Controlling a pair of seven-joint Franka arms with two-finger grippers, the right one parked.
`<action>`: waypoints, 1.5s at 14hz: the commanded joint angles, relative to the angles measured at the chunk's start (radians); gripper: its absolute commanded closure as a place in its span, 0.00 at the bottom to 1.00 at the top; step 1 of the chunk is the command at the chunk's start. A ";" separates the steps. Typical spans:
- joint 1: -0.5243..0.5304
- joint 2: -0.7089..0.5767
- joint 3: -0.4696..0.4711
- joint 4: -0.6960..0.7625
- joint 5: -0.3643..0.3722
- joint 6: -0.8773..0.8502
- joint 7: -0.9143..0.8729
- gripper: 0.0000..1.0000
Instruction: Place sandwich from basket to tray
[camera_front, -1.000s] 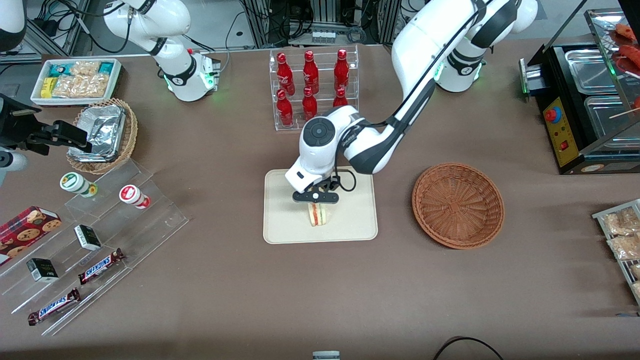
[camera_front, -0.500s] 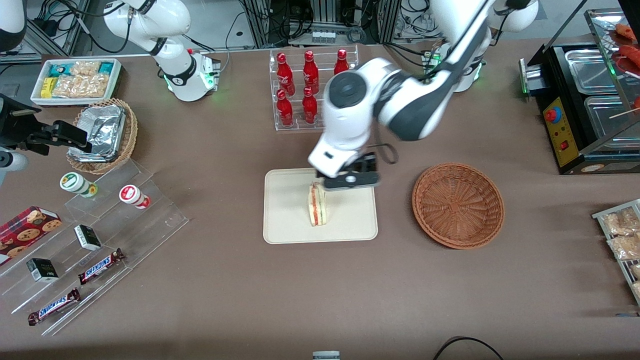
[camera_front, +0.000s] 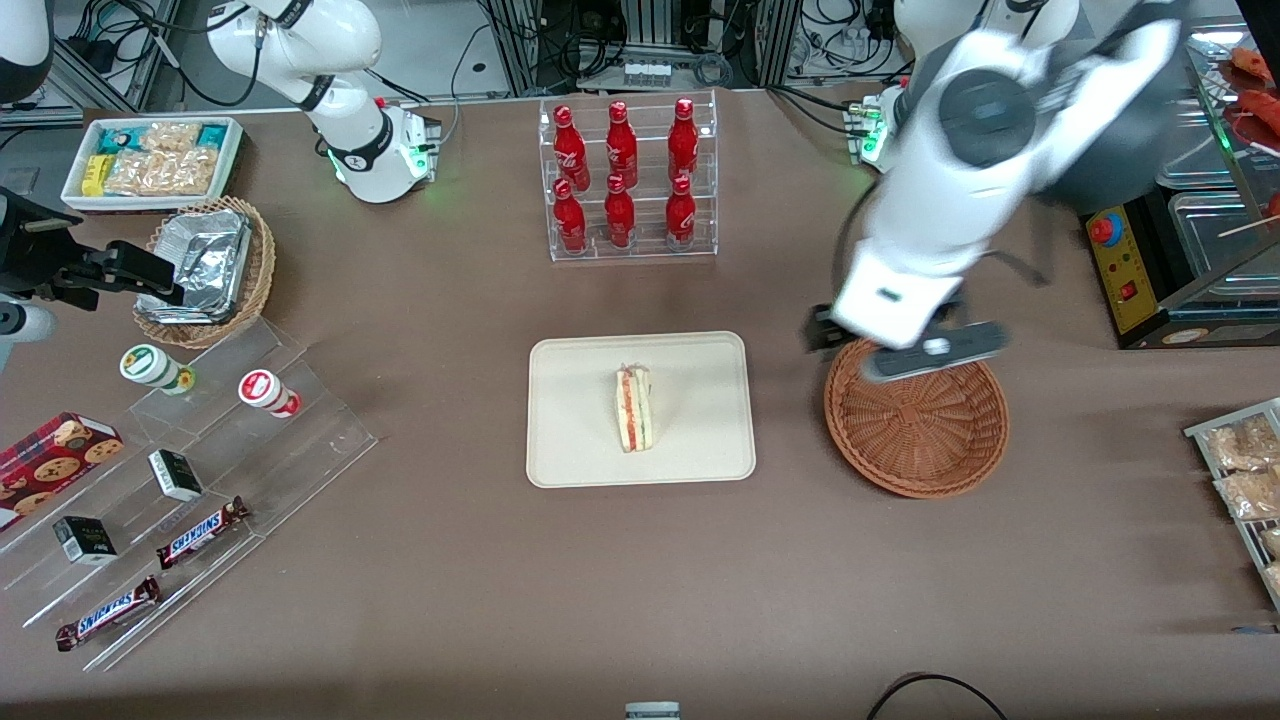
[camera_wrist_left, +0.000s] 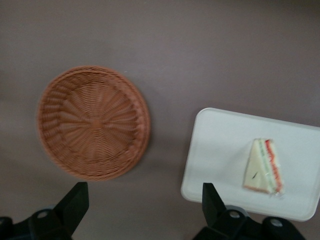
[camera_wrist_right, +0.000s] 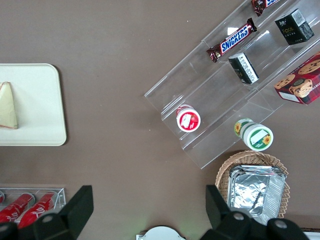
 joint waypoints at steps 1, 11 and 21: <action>0.096 -0.089 -0.007 -0.042 -0.063 -0.062 0.139 0.00; 0.089 -0.175 0.222 -0.059 -0.079 -0.190 0.424 0.00; 0.155 -0.158 0.226 0.013 -0.083 -0.205 0.522 0.00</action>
